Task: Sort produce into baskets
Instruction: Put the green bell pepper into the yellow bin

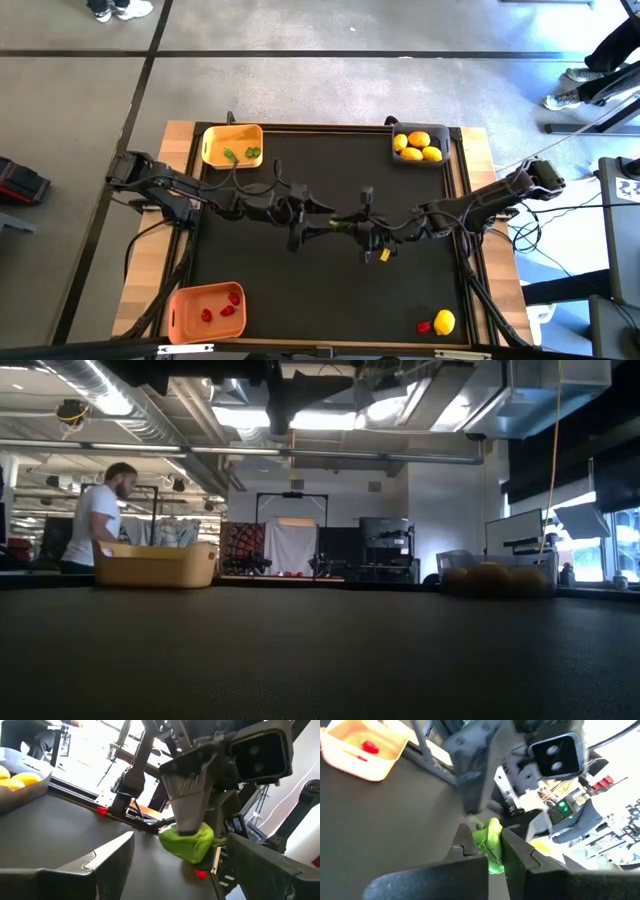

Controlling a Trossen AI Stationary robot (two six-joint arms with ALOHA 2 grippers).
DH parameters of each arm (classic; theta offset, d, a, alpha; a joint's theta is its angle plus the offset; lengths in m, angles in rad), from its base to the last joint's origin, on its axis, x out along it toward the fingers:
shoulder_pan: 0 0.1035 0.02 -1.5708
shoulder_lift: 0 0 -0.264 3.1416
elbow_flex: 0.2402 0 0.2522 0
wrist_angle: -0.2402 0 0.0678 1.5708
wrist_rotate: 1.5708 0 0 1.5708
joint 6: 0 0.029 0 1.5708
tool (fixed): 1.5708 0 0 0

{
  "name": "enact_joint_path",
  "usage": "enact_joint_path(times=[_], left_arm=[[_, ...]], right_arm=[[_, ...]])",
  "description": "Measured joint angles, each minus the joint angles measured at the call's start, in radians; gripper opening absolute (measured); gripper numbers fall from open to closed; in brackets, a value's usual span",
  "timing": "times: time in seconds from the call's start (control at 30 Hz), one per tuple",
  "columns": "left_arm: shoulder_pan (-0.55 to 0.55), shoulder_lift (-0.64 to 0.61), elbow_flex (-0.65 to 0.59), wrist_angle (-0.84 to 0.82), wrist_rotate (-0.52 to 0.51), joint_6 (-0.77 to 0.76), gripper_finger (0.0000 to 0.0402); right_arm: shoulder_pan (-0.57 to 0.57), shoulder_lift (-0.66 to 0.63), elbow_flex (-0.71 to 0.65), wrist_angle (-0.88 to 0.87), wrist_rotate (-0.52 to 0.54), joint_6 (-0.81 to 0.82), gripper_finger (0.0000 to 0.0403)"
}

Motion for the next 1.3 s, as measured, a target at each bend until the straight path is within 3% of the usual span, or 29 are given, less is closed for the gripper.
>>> enact_joint_path(times=[0.33, 1.17, 1.3], left_arm=[[0.002, 0.040, 0.000, 0.056, -0.004, 0.008, 0.0285], [0.010, 0.039, 0.001, 0.075, -0.010, 0.011, 0.0135], [0.011, 0.038, 0.001, 0.075, -0.014, 0.014, 0.0124]], right_arm=[[-0.025, 0.013, 0.000, 0.036, -0.058, -0.004, 0.0019], [-0.025, 0.019, 0.000, 0.030, -0.067, 0.023, 0.0019], [-0.023, 0.019, 0.000, 0.034, -0.049, 0.026, 0.0042]])
